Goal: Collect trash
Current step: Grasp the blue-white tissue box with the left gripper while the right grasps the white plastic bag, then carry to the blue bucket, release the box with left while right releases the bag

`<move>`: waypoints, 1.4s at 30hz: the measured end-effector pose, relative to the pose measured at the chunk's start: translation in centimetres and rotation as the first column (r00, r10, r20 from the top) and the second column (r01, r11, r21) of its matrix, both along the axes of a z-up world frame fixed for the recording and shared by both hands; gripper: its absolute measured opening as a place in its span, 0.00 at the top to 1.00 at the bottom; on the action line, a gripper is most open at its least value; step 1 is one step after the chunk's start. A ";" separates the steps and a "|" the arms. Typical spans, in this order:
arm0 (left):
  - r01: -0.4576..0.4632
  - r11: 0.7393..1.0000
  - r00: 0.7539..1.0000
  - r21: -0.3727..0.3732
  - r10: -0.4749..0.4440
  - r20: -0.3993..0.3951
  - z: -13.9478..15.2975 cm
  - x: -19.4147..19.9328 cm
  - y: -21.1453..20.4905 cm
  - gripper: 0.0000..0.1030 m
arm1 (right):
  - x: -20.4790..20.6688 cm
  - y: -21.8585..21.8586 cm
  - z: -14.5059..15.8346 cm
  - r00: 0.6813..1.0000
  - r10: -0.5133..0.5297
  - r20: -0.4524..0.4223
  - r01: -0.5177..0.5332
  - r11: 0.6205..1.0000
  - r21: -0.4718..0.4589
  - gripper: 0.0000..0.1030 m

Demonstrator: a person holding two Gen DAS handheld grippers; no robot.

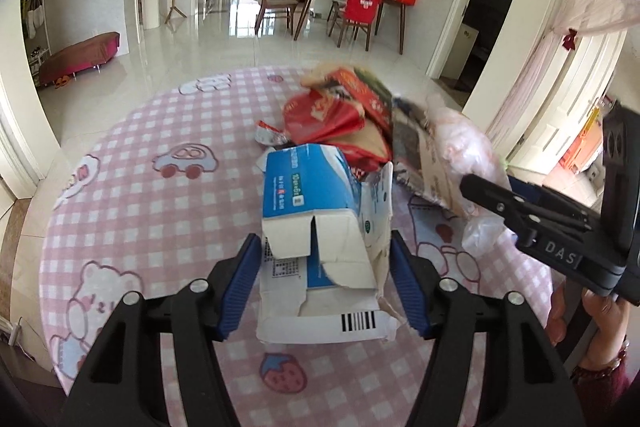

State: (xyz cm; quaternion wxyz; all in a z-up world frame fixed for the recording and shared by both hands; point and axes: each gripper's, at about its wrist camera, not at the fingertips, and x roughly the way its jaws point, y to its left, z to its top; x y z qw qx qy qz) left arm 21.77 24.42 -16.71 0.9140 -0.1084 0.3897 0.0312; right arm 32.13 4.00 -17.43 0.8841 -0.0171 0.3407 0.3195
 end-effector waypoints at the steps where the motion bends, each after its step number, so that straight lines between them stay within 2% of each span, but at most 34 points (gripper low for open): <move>1: -0.006 1.000 1.000 -0.008 0.006 0.008 0.4 -0.4 0.2 0.39 | -0.6 -0.3 0.5 1.000 -0.008 0.014 0.008 1.000 0.011 0.49; 6: -0.033 0.999 0.997 -0.031 0.035 0.069 2.8 -2.7 0.5 0.39 | -3.3 -2.9 3.0 0.998 -0.042 0.038 0.039 0.995 0.094 0.50; 9: -0.003 1.000 0.995 -0.027 0.005 0.104 4.4 -3.7 -0.9 0.39 | -5.0 -5.5 4.2 0.996 -0.073 0.044 0.066 0.986 0.151 0.50; 12: 0.079 0.997 0.989 -0.018 -0.076 0.129 5.7 -3.9 -4.4 0.39 | -6.5 -9.4 4.8 0.988 -0.147 0.052 0.135 0.974 0.184 0.50; 16: 0.245 0.969 0.962 0.003 -0.244 0.120 6.0 -2.6 -12.1 0.39 | -7.7 -15.7 4.1 0.959 -0.283 0.029 0.271 0.940 0.208 0.50; 19: 0.370 0.929 0.926 -0.004 -0.369 0.079 4.9 -0.9 -18.4 0.39 | -8.8 -21.9 2.6 0.906 -0.423 0.005 0.413 0.887 0.208 0.50; 21: 0.459 0.888 0.888 -0.021 -0.458 0.035 3.6 1.0 -23.2 0.39 | -9.8 -26.3 1.5 0.855 -0.518 -0.016 0.509 0.834 0.215 0.50; 22: 0.483 0.875 0.876 -0.023 -0.483 0.010 2.9 1.7 -24.9 0.39 | -10.2 -27.8 1.2 0.835 -0.549 -0.021 0.540 0.813 0.215 0.49; 23: 0.511 0.859 0.859 -0.009 -0.511 -0.019 2.1 2.6 -27.3 0.38 | -10.8 -29.9 0.4 0.799 -0.601 -0.025 0.593 0.778 0.207 0.49; 25: 0.555 0.832 0.831 0.009 -0.554 -0.052 0.7 3.9 -30.9 0.38 | -11.6 -32.8 -0.7 0.746 -0.665 -0.039 0.658 0.726 0.202 0.49; 27: 0.594 0.804 0.800 -0.004 -0.592 -0.100 -1.0 5.1 -34.2 0.38 | -12.3 -35.6 -2.0 0.696 -0.715 -0.065 0.711 0.675 0.197 0.49; 28: 0.618 0.786 0.780 -0.018 -0.615 -0.115 -1.9 5.7 -36.1 0.37 | -12.5 -36.6 -2.6 0.679 -0.730 -0.073 0.728 0.658 0.194 0.49; 30: 0.639 0.769 0.758 -0.024 -0.634 -0.150 -3.5 6.9 -39.1 0.36 | -13.1 -38.6 -3.9 0.645 -0.758 -0.095 0.760 0.624 0.184 0.49; 31: 0.644 0.764 0.751 -0.030 -0.640 -0.161 -4.3 7.5 -40.1 0.34 | -13.1 -39.2 -4.6 0.632 -0.768 -0.105 0.771 0.610 0.181 0.49; 32: 0.648 0.761 0.745 -0.038 -0.643 -0.176 -5.0 8.2 -41.0 0.27 | -13.4 -39.8 -5.2 0.619 -0.777 -0.115 0.782 0.597 0.179 0.49; 34: 0.643 0.765 0.743 -0.040 -0.636 -0.210 -6.5 9.4 -43.2 0.19 | -13.4 -41.0 -6.1 0.599 -0.790 -0.134 0.799 0.579 0.162 0.49; 37: 0.643 0.763 0.734 -0.065 -0.638 -0.235 -7.8 10.3 -45.0 0.19 | -13.4 -41.9 -7.2 0.586 -0.793 -0.163 0.810 0.569 0.145 0.49; 42: 0.630 0.774 0.742 -0.057 -0.622 -0.251 -9.2 9.9 -45.3 0.19 | -13.1 -41.6 -8.4 0.591 -0.782 -0.199 0.806 0.578 0.125 0.48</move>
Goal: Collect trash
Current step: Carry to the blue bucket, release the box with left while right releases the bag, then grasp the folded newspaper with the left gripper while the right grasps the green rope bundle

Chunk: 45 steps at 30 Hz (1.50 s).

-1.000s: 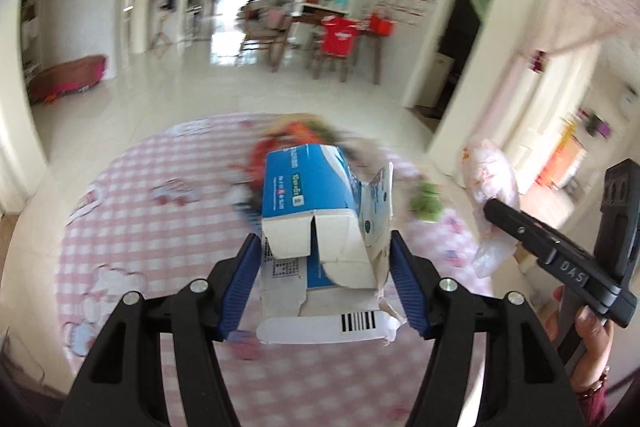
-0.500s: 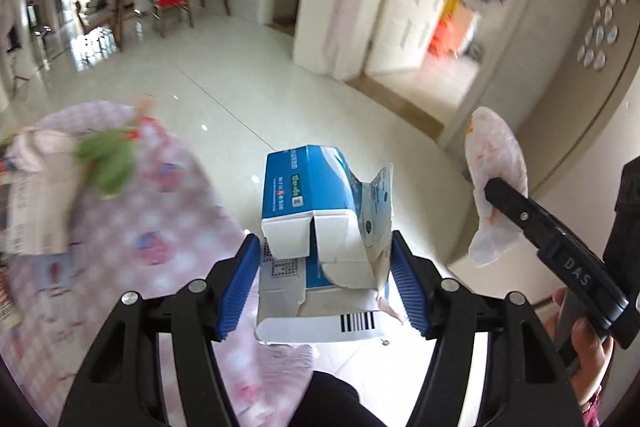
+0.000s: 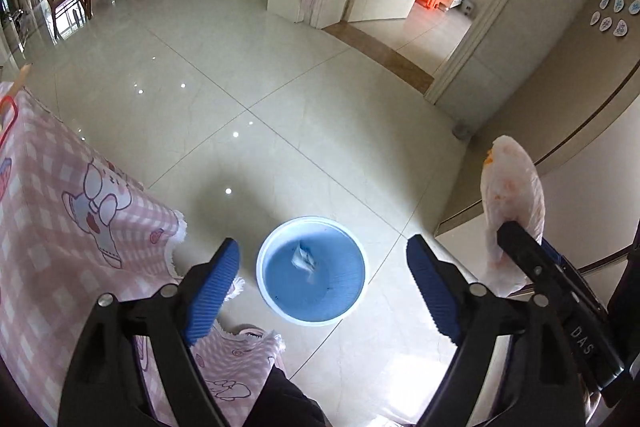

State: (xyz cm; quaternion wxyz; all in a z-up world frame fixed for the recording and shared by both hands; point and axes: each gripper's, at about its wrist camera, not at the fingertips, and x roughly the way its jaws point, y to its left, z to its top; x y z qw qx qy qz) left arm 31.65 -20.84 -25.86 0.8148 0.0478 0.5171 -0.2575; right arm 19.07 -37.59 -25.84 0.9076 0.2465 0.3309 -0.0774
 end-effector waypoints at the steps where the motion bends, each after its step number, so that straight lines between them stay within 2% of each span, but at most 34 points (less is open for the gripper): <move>1: -0.007 1.000 1.000 0.009 0.007 0.008 0.0 -0.1 0.3 0.19 | 0.6 0.3 -0.1 1.000 0.004 -0.003 -0.004 1.000 0.004 0.48; 8: -0.074 0.997 0.997 0.022 0.073 0.033 0.9 -0.5 5.2 0.19 | 2.0 1.8 -0.5 0.999 0.046 -0.020 -0.045 0.999 0.016 0.48; 19: -0.131 0.991 0.986 0.011 0.129 0.110 2.7 0.0 7.7 0.19 | 3.6 3.3 -1.0 0.998 0.065 -0.013 -0.065 0.998 0.003 0.45; 20: -0.135 0.991 0.985 0.008 0.133 0.114 2.8 0.0 7.9 0.19 | 3.8 3.3 -1.0 0.998 0.063 -0.011 -0.063 0.998 0.000 0.44; 22: -0.147 0.989 0.982 -0.002 0.147 0.118 3.2 0.1 8.3 0.19 | 4.0 3.4 -0.8 0.999 0.054 -0.006 -0.054 0.998 -0.011 0.29; 23: -0.150 0.989 0.982 -0.007 0.150 0.119 3.3 0.0 8.7 0.19 | 4.1 3.5 -0.8 0.999 0.041 -0.010 -0.041 0.999 -0.030 0.26; 33: -0.188 0.981 0.970 -0.043 0.193 0.150 5.2 -0.7 11.2 0.18 | 3.6 5.2 0.1 0.998 0.068 0.002 -0.068 0.997 -0.020 0.25; 39: -0.252 0.967 0.945 -0.046 0.256 0.202 6.8 -1.7 15.5 0.18 | 3.6 8.7 2.2 0.989 0.148 0.028 -0.147 0.988 -0.036 0.25; 42: -0.304 0.952 0.924 -0.042 0.306 0.230 7.5 -2.3 19.0 0.18 | 3.7 11.1 3.2 0.978 0.203 0.043 -0.201 0.978 -0.050 0.25; 45: -0.379 0.923 0.892 -0.068 0.383 0.238 8.3 -2.5 23.6 0.17 | 4.0 14.1 4.1 0.963 0.263 0.055 -0.259 0.964 -0.064 0.25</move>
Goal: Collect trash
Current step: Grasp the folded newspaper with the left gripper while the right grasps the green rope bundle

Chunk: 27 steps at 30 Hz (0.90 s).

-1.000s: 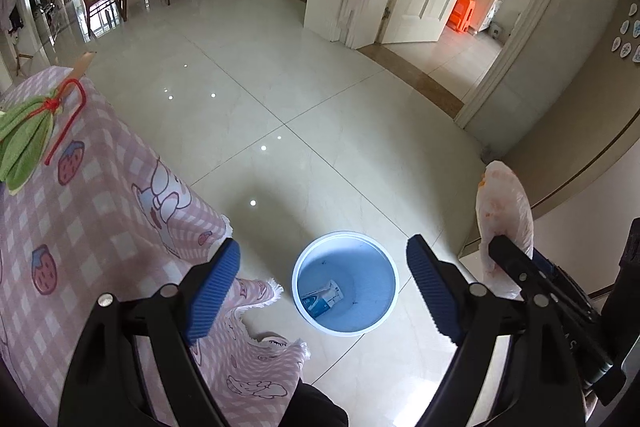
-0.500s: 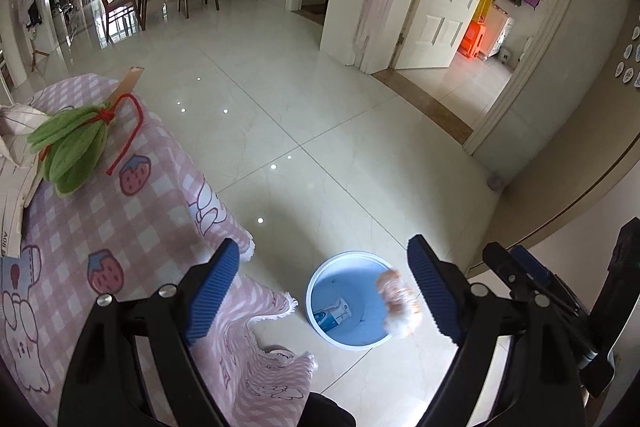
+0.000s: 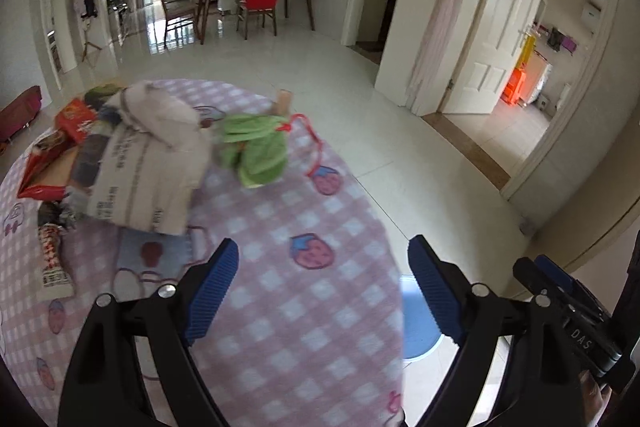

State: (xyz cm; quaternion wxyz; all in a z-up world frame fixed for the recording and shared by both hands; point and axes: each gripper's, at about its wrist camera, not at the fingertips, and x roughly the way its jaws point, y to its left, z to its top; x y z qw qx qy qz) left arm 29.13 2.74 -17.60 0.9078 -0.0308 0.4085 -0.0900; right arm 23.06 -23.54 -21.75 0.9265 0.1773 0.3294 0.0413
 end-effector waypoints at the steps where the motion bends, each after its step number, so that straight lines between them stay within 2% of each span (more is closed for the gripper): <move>1: -0.040 0.999 0.999 -0.018 0.040 0.004 0.2 0.0 1.8 0.17 | 0.2 0.8 0.2 1.000 0.013 0.004 -0.013 1.000 -0.003 0.25; 7: -0.242 0.959 0.970 -0.149 0.241 -0.023 -0.3 0.6 11.3 0.17 | 1.9 6.9 2.2 0.991 0.131 0.033 -0.130 0.991 -0.040 0.25; 9: -0.267 0.947 0.963 -0.179 0.266 -0.029 -0.7 1.0 12.9 0.17 | 3.1 8.9 2.7 0.985 0.166 0.035 -0.164 0.985 -0.059 0.24; 13: -0.286 0.948 0.958 -0.137 0.284 -0.033 -1.4 3.1 14.2 0.18 | 6.1 12.2 3.1 0.972 0.233 0.013 -0.232 0.971 -0.061 0.24; 16: -0.260 0.955 0.965 -0.144 0.260 -0.025 -1.4 4.2 14.5 0.20 | 8.6 14.4 3.1 0.967 0.255 0.000 -0.254 0.965 -0.065 0.24; 19: -0.233 0.960 0.973 -0.154 0.229 -0.040 -1.4 5.7 14.5 0.37 | 11.2 15.4 2.8 0.966 0.259 -0.024 -0.259 0.966 -0.009 0.24; 21: -0.230 0.959 0.973 -0.165 0.226 -0.040 -1.3 6.3 14.9 0.43 | 13.1 15.9 2.8 0.966 0.258 -0.034 -0.257 0.966 0.034 0.24; 22: -0.227 0.960 0.974 -0.165 0.224 -0.038 -1.2 6.8 15.0 0.50 | 14.0 16.3 2.6 0.965 0.258 -0.040 -0.255 0.965 0.052 0.24; 23: -0.226 0.961 0.974 -0.157 0.223 -0.038 -1.2 7.1 15.0 0.62 | 14.7 16.9 2.5 0.965 0.256 -0.048 -0.253 0.966 0.060 0.24; 27: -0.220 0.962 0.976 -0.164 0.217 -0.038 -1.4 7.5 15.0 0.72 | 17.4 18.4 1.4 0.958 0.270 -0.098 -0.262 0.961 0.091 0.25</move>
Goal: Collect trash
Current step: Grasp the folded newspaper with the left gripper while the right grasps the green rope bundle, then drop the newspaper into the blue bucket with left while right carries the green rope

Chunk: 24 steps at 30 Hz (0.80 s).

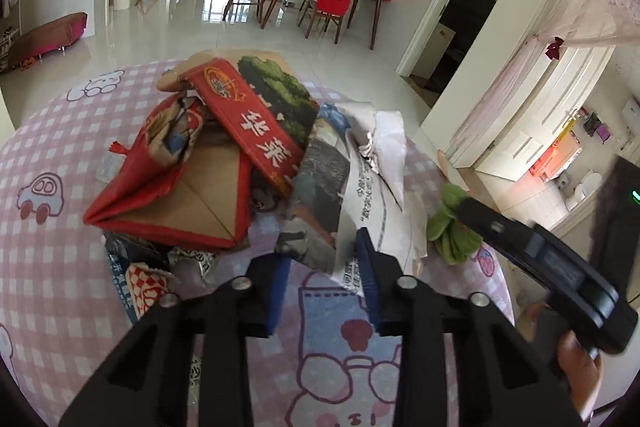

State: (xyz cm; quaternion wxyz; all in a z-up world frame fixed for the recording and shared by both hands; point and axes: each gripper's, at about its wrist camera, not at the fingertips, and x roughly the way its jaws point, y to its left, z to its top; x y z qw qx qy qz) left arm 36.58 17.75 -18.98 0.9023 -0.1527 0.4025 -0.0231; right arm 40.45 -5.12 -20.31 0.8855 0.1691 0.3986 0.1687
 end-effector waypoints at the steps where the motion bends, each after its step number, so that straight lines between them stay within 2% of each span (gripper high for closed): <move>1: -0.001 1.000 1.000 0.001 0.001 0.010 0.1 0.1 -0.1 0.75 | 0.4 0.4 -0.3 1.000 0.010 -0.012 -0.010 1.000 0.000 0.25; 2: 0.001 1.000 1.000 -0.001 -0.001 0.021 0.3 -0.1 -0.1 0.79 | 0.7 0.7 -0.3 1.000 0.016 -0.006 -0.016 1.000 -0.010 0.31; 3: 0.005 1.000 1.000 -0.004 -0.005 0.031 0.4 -0.4 -0.2 0.81 | 0.9 0.8 -0.3 0.999 0.032 -0.018 -0.032 0.999 -0.009 0.53; 4: 0.013 1.000 0.999 -0.006 -0.013 0.044 0.6 -0.7 -0.4 0.84 | 1.0 0.9 -0.5 0.998 0.054 -0.037 -0.053 0.999 0.007 0.64; 5: 0.018 1.000 0.999 -0.004 -0.018 0.052 0.7 -1.0 -0.5 0.86 | 1.0 0.9 -0.6 0.998 0.058 -0.040 -0.057 0.998 0.011 0.66; 7: 0.030 1.000 0.997 -0.006 -0.030 0.064 1.0 -1.5 -0.6 0.90 | 0.6 0.6 -0.4 0.997 0.075 -0.027 -0.075 0.997 0.020 0.81; 9: 0.045 0.999 0.996 -0.016 -0.044 0.083 1.4 -2.4 -0.8 0.93 | -0.1 -0.2 -0.3 0.995 0.101 -0.025 -0.098 0.992 0.083 0.84; 14: 0.073 0.997 0.989 0.007 -0.073 0.131 3.2 -5.3 -2.1 0.96 | -2.7 -2.2 0.7 0.993 0.118 0.006 -0.117 0.984 0.132 0.86; 24: 0.120 0.992 0.969 0.031 -0.124 0.211 7.3 -10.5 -5.6 0.96 | -10.3 -7.4 4.6 0.991 0.049 0.124 -0.069 0.984 0.166 0.86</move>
